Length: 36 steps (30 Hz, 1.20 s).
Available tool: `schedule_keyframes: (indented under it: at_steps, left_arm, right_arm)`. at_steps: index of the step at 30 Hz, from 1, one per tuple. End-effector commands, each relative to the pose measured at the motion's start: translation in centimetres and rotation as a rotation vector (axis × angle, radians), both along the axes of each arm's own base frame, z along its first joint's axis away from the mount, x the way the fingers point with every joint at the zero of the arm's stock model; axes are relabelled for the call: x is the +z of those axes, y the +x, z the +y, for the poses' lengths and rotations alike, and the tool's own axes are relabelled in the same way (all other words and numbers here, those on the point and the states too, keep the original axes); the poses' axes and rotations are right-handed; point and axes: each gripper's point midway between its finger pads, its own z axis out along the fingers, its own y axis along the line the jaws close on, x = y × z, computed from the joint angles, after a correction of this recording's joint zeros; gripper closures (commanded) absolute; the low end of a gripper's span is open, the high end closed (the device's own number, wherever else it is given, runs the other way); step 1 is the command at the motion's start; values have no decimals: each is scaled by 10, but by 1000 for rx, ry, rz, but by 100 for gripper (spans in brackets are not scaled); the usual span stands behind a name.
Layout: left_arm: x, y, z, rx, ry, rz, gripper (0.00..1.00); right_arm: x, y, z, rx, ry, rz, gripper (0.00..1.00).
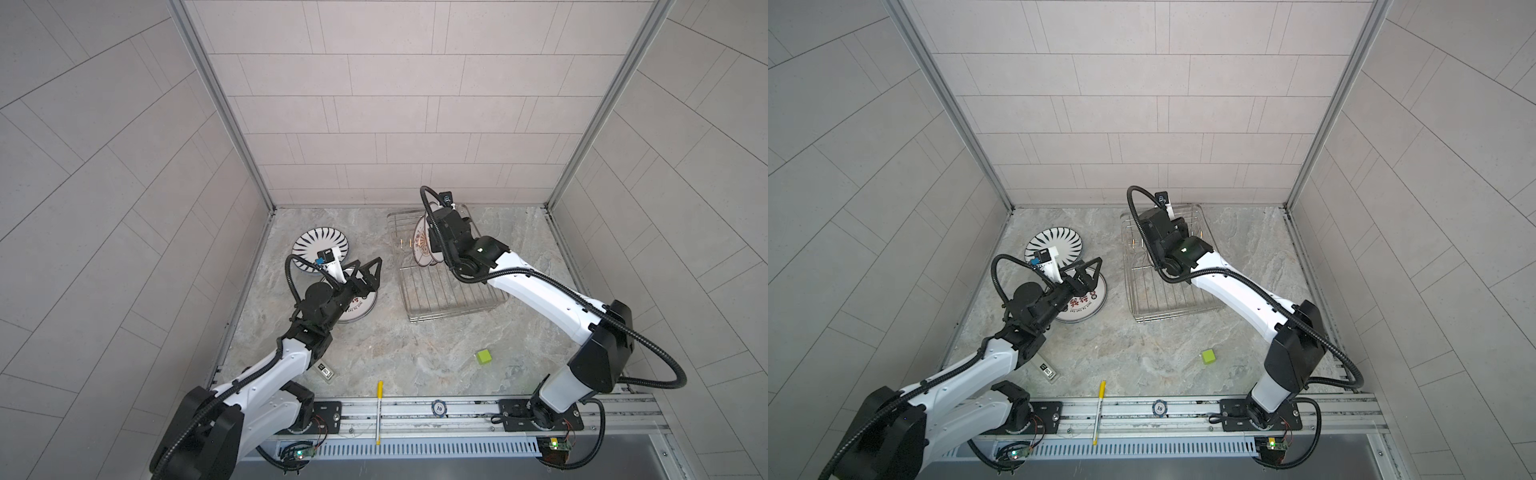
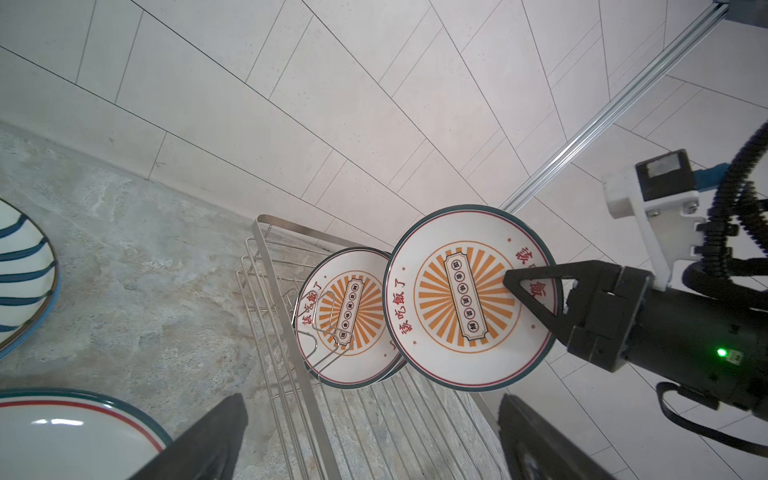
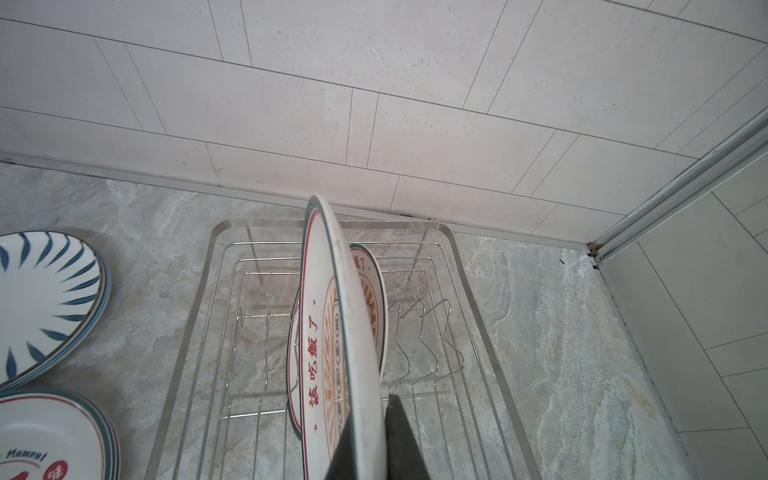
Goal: Unload the plates from the dish rack
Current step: 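Grip the nearest sunburst plate in the rack with the right gripper and lift, then pass the sunburst plate from the right gripper to the left gripper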
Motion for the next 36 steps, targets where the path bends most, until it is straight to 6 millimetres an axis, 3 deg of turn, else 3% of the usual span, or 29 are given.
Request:
schedule_keyframes:
  at_steps: [1, 9, 21, 29, 36]
  left_arm:
    - [14, -2, -5, -25, -34, -49, 0]
    - [19, -4, -13, -69, -59, -48, 0]
    - [23, -14, -33, -150, -48, -65, 0]
    - [27, -28, -49, -273, -43, -161, 1]
    - [38, -38, -69, -423, -134, -197, 12]
  right_arm:
    - [33, -18, -4, 50, 86, -79, 95]
    - [44, -57, -14, 211, 231, -117, 96]
    - [36, -77, -25, 398, 490, -116, 99]
    - [46, -94, 8, 618, 625, -125, 100]
    - [46, -97, 24, 699, 699, -109, 100]
